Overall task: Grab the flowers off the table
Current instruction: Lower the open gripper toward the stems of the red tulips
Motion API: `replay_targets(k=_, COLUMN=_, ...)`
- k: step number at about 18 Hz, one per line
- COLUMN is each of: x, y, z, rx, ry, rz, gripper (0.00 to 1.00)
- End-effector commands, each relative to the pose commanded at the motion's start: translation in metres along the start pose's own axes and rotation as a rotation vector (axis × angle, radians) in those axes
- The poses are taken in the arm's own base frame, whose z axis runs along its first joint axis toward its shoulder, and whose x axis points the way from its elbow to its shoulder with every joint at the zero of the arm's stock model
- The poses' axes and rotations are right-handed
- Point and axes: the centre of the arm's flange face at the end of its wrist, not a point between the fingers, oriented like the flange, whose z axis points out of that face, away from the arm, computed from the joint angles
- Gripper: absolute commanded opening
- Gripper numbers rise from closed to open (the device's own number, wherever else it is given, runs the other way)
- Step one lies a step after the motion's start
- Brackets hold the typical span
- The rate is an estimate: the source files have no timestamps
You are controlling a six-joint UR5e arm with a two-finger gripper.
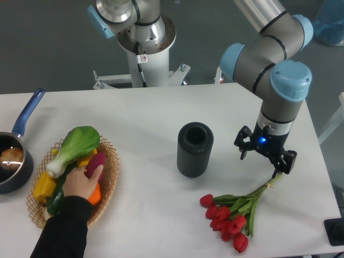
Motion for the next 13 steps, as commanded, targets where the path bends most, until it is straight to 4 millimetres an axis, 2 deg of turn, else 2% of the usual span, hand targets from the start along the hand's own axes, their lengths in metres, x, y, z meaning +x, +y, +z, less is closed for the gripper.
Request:
replay_targets(k=4, x=0.001, y=-0.002, z=0.001, rx=0.003, ry=0.001, rz=0.001, gripper=1.00)
replay_targets(k=8, x=0.008, y=-0.003, z=0.011, rx=0.058, ry=0.023, rz=-0.004, gripper=1.00)
replay_targets(k=13, x=0.026, y=-0.002, z=0.037, rx=0.089, ry=0.012, rz=0.004, gripper=1.00)
